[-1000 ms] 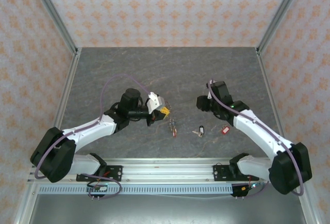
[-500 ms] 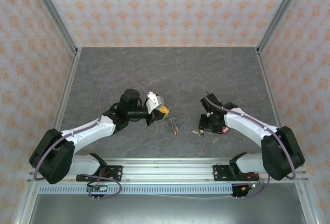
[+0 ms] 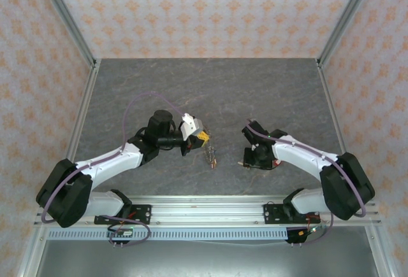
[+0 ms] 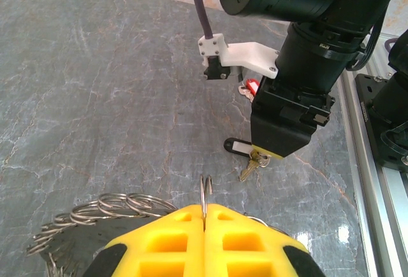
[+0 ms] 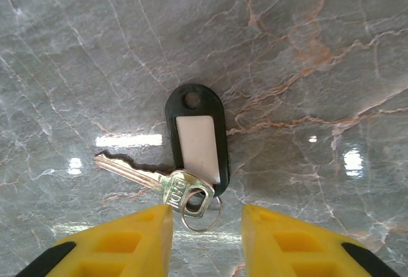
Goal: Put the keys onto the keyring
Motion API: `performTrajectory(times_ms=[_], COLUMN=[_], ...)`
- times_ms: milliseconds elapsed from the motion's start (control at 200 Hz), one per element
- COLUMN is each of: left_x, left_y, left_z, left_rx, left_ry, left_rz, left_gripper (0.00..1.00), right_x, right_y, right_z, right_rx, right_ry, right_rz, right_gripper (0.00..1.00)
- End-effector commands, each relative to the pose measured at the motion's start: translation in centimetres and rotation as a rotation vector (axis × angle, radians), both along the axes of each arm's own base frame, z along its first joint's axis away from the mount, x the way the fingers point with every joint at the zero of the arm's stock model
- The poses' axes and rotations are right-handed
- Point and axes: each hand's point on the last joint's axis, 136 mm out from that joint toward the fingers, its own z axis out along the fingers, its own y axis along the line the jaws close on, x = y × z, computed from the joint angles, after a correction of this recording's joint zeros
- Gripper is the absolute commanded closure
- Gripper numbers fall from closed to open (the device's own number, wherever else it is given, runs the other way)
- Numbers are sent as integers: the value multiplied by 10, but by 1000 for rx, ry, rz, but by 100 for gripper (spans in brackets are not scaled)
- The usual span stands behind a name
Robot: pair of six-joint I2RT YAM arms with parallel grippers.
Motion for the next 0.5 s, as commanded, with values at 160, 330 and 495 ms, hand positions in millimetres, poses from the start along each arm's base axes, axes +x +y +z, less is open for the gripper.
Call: performTrajectory(times_ms=[160,330,495], left_x=[-2,-2,-2], left_y=[-3,-3,-3], left_z=[27,27,27], left_rx=[-33,-31,-30], left_ry=[-76,-74,-73], left_rz=[-16,-15,-14], left_gripper=[100,100,100], right_x=[-4,-3,0], right_y=[-5,-4,-5], right_z=[-6,-6,-5], right_rx=[-52,-61,-70], right_ry=[38,46,35], right_rz=[18,31,33], right_gripper=[71,71,76])
